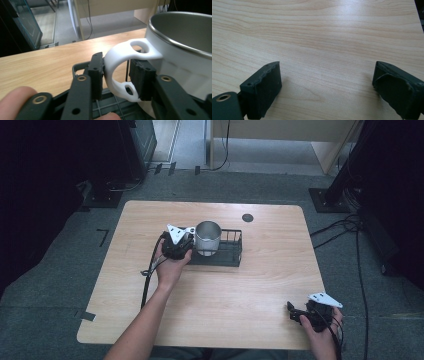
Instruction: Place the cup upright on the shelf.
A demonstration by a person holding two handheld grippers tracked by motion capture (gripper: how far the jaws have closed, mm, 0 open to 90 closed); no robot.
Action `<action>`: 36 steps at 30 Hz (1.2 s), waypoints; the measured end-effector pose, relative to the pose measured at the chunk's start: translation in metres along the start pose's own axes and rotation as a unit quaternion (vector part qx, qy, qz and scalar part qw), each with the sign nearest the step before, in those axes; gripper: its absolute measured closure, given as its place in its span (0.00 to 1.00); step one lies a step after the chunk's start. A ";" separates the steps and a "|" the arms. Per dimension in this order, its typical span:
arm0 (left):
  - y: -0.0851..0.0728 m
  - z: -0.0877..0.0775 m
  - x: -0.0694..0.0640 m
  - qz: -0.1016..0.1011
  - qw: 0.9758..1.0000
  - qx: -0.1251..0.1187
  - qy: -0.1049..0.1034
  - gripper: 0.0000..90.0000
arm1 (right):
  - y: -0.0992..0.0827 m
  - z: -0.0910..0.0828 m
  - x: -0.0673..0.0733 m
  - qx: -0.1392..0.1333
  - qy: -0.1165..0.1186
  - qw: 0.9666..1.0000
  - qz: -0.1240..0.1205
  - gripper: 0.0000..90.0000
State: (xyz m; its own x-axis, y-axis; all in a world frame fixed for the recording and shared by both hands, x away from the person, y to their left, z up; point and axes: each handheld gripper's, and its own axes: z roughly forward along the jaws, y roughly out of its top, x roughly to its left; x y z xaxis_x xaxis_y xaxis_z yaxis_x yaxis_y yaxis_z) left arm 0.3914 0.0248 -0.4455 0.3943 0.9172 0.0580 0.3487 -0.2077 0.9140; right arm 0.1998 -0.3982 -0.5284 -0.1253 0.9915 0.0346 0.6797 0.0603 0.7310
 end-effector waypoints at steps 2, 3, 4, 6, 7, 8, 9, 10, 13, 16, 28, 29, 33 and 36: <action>-0.001 -0.002 0.001 -0.004 1.000 0.004 -0.004 0.65 | 0.000 0.000 0.000 0.000 0.000 1.000 0.000 0.09; -0.001 -0.003 0.002 -0.004 1.000 0.006 -0.001 0.63 | 0.000 0.000 0.000 0.000 0.000 1.000 0.000 0.09; -0.002 -0.004 0.003 -0.008 1.000 0.009 -0.005 0.60 | 0.000 0.000 0.000 0.000 0.000 1.000 0.000 0.09; -0.003 -0.005 0.005 -0.014 1.000 0.016 -0.007 0.54 | 0.000 0.000 0.000 0.000 0.000 1.000 0.000 0.09; -0.003 -0.006 0.005 -0.015 1.000 0.020 -0.007 0.50 | 0.000 0.000 0.000 0.000 0.000 1.000 -0.001 0.09; -0.004 -0.007 0.006 -0.016 1.000 0.023 -0.007 0.47 | 0.000 0.000 0.000 0.000 0.000 1.000 -0.001 0.09; -0.004 -0.008 0.007 -0.015 0.999 0.027 -0.007 0.43 | 0.000 0.000 0.000 0.000 0.000 1.000 0.000 0.09; -0.004 -0.009 0.007 -0.015 1.000 0.026 -0.007 0.40 | 0.000 0.000 0.000 0.000 0.000 1.000 -0.001 0.09; -0.004 -0.013 0.007 -0.012 0.999 0.043 0.007 0.26 | 0.000 0.000 0.000 0.000 0.000 1.000 0.000 0.09; -0.005 -0.016 0.011 -0.021 0.998 0.051 0.012 0.18 | 0.000 0.000 0.000 0.000 0.000 1.000 -0.001 0.09; -0.008 -0.043 0.019 -0.018 0.999 0.048 0.005 0.09 | 0.000 0.000 0.000 0.000 0.000 1.000 -0.001 0.09; -0.009 -0.046 0.021 -0.022 0.999 0.047 0.006 0.09 | 0.000 0.000 0.000 0.000 0.000 1.000 0.000 0.09; -0.012 -0.057 0.027 -0.028 0.998 0.047 0.001 0.05 | 0.000 0.000 0.000 0.000 0.000 1.000 -0.001 0.09; -0.016 -0.067 0.031 -0.031 0.998 0.046 -0.005 0.04 | 0.000 0.000 0.000 0.000 0.000 1.000 -0.001 0.09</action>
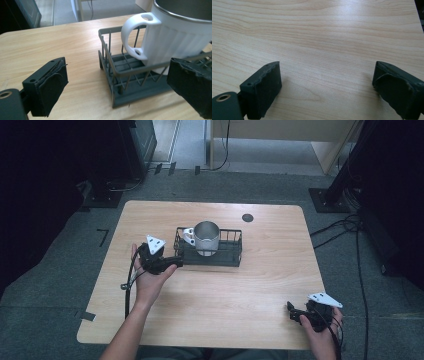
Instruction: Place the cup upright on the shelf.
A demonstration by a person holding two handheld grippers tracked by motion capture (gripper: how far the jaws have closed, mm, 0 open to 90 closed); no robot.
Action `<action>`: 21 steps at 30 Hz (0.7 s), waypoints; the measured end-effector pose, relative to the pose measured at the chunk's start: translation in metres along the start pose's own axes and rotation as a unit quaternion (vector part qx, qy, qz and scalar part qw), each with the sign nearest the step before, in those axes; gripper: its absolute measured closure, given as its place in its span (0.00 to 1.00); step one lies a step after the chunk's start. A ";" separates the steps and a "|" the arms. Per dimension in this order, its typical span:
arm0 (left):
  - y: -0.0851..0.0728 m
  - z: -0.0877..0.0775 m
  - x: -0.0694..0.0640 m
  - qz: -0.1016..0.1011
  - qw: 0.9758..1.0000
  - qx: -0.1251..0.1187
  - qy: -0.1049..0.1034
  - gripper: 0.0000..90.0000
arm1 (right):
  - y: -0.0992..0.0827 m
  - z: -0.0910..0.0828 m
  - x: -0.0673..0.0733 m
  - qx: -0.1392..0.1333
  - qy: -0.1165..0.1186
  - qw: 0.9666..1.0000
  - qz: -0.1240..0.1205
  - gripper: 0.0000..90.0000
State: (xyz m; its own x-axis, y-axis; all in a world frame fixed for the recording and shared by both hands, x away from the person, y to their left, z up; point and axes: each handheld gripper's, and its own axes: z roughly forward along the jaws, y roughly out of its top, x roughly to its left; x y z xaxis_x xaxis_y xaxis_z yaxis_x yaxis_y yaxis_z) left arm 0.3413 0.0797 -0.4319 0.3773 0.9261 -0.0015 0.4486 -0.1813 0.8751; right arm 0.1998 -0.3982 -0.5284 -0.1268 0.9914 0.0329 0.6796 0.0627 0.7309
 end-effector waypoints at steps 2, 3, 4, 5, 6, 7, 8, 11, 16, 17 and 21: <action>-0.004 -0.006 0.002 0.000 1.000 0.000 -0.002 0.03 | 0.000 0.000 0.000 0.000 0.000 1.000 0.000 0.09; -0.006 -0.008 0.003 0.001 1.000 0.000 -0.003 0.02 | 0.000 0.000 0.000 0.000 0.000 1.000 0.000 0.09; -0.006 -0.008 0.003 0.001 1.000 0.000 -0.003 0.02 | 0.000 0.000 0.000 0.000 0.000 1.000 0.001 0.09; -0.010 -0.014 0.005 0.002 1.000 0.001 -0.004 0.02 | 0.000 0.000 0.000 0.000 0.000 1.000 0.000 0.09; -0.012 -0.016 0.005 0.002 1.000 0.000 -0.003 0.02 | 0.000 0.000 0.000 0.000 0.000 1.000 0.001 0.09; -0.014 -0.019 0.006 0.002 1.000 0.000 -0.002 0.02 | 0.000 0.000 0.000 0.000 0.000 1.000 0.000 0.09; -0.016 -0.021 0.007 0.000 1.000 0.001 -0.003 0.02 | 0.000 0.000 0.000 0.000 0.000 1.000 0.000 0.09; -0.022 -0.029 0.011 -0.001 1.000 0.005 -0.004 0.02 | 0.000 0.000 0.000 0.000 0.000 1.000 0.001 0.09; -0.035 -0.042 0.020 -0.005 1.000 0.006 0.006 0.02 | 0.000 0.000 0.000 0.000 0.000 1.000 0.001 0.09; -0.037 -0.044 0.023 -0.007 1.000 0.007 0.008 0.02 | 0.000 0.000 0.000 0.000 0.000 1.000 0.000 0.09; -0.049 -0.051 0.032 -0.016 1.000 0.016 0.011 0.02 | 0.000 0.000 0.000 0.000 0.000 1.000 0.001 0.09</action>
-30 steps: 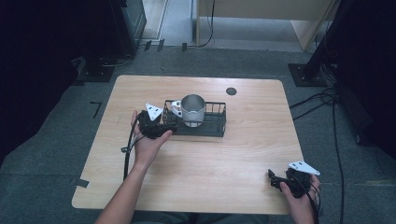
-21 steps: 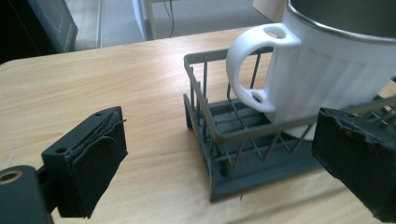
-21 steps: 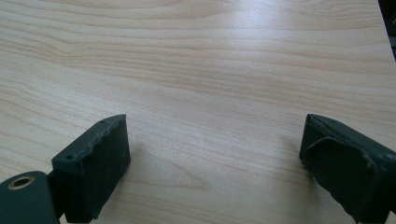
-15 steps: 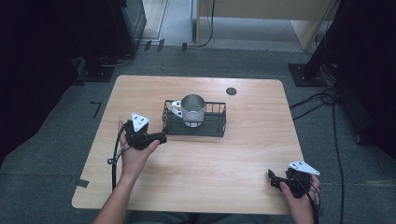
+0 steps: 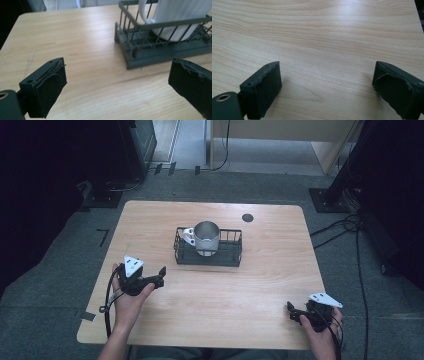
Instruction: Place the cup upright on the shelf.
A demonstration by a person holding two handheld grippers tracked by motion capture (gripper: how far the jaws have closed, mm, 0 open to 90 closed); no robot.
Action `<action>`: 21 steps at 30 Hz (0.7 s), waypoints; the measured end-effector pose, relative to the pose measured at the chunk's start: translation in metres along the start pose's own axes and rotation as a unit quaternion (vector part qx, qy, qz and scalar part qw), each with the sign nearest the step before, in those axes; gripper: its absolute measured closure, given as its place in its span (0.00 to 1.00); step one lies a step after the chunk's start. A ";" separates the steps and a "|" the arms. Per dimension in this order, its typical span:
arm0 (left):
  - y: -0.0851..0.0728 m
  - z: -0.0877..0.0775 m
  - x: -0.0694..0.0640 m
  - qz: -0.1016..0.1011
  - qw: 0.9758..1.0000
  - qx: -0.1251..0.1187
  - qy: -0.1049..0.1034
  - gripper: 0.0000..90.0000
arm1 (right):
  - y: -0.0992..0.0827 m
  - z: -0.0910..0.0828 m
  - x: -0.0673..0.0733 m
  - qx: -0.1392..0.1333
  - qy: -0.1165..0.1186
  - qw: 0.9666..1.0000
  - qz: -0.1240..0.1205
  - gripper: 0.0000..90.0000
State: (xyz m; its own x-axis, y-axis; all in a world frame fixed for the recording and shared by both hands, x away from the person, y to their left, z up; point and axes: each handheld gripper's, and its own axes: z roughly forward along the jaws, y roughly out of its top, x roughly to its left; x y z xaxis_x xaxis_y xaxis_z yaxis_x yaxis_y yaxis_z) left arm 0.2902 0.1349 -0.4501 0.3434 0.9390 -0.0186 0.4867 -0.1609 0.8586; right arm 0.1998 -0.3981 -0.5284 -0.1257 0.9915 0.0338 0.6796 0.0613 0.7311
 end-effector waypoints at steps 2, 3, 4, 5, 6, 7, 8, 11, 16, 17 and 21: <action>-0.007 -0.003 0.003 -0.005 1.000 0.000 0.004 0.02 | 0.000 0.000 0.000 0.000 0.000 1.000 0.000 0.09; -0.010 -0.004 0.006 -0.007 1.000 0.002 0.005 0.02 | 0.000 0.000 0.000 0.000 0.000 1.000 -0.001 0.09; -0.013 -0.005 0.008 -0.008 1.000 0.004 0.007 0.02 | 0.000 0.000 0.000 0.000 0.000 1.000 -0.001 0.09; -0.017 -0.006 0.010 -0.010 1.000 0.006 0.010 0.02 | 0.000 0.000 0.000 0.000 0.000 1.000 -0.001 0.09; -0.020 -0.006 0.011 -0.011 1.000 0.009 0.012 0.02 | 0.000 0.000 0.000 0.000 0.000 1.000 -0.001 0.09; -0.024 -0.007 0.014 -0.013 1.000 0.013 0.013 0.02 | 0.000 0.000 0.000 0.000 0.000 1.000 -0.001 0.09; -0.028 -0.007 0.016 -0.014 1.000 0.016 0.015 0.02 | 0.000 0.000 0.000 0.000 0.000 1.000 -0.001 0.09; -0.039 -0.008 0.022 -0.016 0.999 0.027 0.029 0.02 | 0.000 0.000 0.000 0.000 0.000 1.000 -0.001 0.09; -0.061 -0.008 0.032 -0.031 0.998 0.043 0.045 0.02 | 0.000 0.000 0.000 0.000 0.000 1.000 -0.002 0.09; -0.064 -0.008 0.034 -0.031 0.997 0.050 0.046 0.02 | 0.000 0.000 0.000 0.000 0.000 1.000 -0.002 0.09; -0.073 -0.010 0.039 -0.019 0.996 0.069 0.057 0.02 | 0.000 0.000 0.000 0.000 0.000 1.000 -0.002 0.09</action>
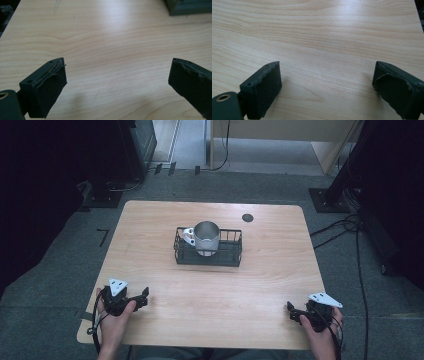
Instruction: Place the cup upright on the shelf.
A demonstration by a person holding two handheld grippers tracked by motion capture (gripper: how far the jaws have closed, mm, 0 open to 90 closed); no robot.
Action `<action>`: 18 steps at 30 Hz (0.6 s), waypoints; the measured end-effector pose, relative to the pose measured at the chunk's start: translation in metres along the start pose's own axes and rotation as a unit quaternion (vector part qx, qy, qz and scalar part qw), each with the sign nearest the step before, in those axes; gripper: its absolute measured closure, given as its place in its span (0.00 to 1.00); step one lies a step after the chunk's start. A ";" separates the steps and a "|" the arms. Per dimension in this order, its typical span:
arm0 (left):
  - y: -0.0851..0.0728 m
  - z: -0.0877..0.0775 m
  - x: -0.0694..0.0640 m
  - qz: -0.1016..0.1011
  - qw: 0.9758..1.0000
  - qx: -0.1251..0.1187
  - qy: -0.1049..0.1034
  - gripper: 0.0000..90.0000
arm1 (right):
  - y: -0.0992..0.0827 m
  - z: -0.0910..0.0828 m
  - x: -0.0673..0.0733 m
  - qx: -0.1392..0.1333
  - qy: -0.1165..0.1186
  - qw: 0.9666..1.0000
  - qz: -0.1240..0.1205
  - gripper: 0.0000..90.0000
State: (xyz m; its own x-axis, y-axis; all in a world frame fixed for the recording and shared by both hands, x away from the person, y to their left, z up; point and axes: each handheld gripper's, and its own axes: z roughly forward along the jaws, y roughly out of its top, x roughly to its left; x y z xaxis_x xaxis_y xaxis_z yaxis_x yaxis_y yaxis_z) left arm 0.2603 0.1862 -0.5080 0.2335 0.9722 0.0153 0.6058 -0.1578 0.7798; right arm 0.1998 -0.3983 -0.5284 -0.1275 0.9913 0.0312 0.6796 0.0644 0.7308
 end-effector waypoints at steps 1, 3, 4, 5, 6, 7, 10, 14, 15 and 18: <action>-0.002 -0.001 0.002 0.000 1.000 0.003 0.002 0.02 | 0.000 0.000 0.000 0.000 0.000 1.000 0.000 0.09; -0.007 -0.002 0.006 0.000 1.000 0.009 0.001 0.02 | 0.000 0.000 0.000 0.000 0.000 1.000 0.001 0.09; -0.008 -0.003 0.008 0.001 1.000 0.015 0.002 0.02 | 0.000 0.000 0.000 0.000 0.000 1.000 0.001 0.09; -0.010 -0.003 0.011 0.003 1.000 0.019 0.003 0.02 | 0.000 0.000 0.000 0.000 0.000 1.000 0.000 0.09; -0.011 -0.003 0.013 0.003 1.000 0.022 0.004 0.02 | 0.000 0.000 0.000 0.000 0.000 1.000 0.001 0.09; -0.012 -0.003 0.015 0.001 1.000 0.023 0.004 0.02 | 0.000 0.000 0.000 0.000 0.000 1.000 0.000 0.09; -0.014 -0.004 0.021 -0.009 1.000 0.025 0.001 0.02 | 0.000 0.000 0.000 0.000 0.000 1.000 0.000 0.09; -0.016 -0.006 0.028 -0.002 0.999 0.035 0.006 0.02 | 0.000 0.000 0.000 0.000 0.000 1.000 0.001 0.09; -0.017 -0.006 0.029 0.000 0.999 0.038 0.007 0.02 | 0.000 0.000 0.000 0.000 0.000 1.000 0.000 0.09; -0.017 -0.004 0.035 0.006 0.999 0.050 0.018 0.02 | 0.000 0.000 0.000 0.000 0.000 1.000 0.000 0.09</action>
State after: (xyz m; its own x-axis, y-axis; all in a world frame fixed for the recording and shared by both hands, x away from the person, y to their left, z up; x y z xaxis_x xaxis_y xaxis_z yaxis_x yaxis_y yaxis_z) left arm 0.2551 0.2240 -0.5178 0.2144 0.9755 0.0492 0.6770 -0.1847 0.7125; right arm 0.1997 -0.3983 -0.5285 -0.1273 0.9914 0.0310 0.6795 0.0644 0.7308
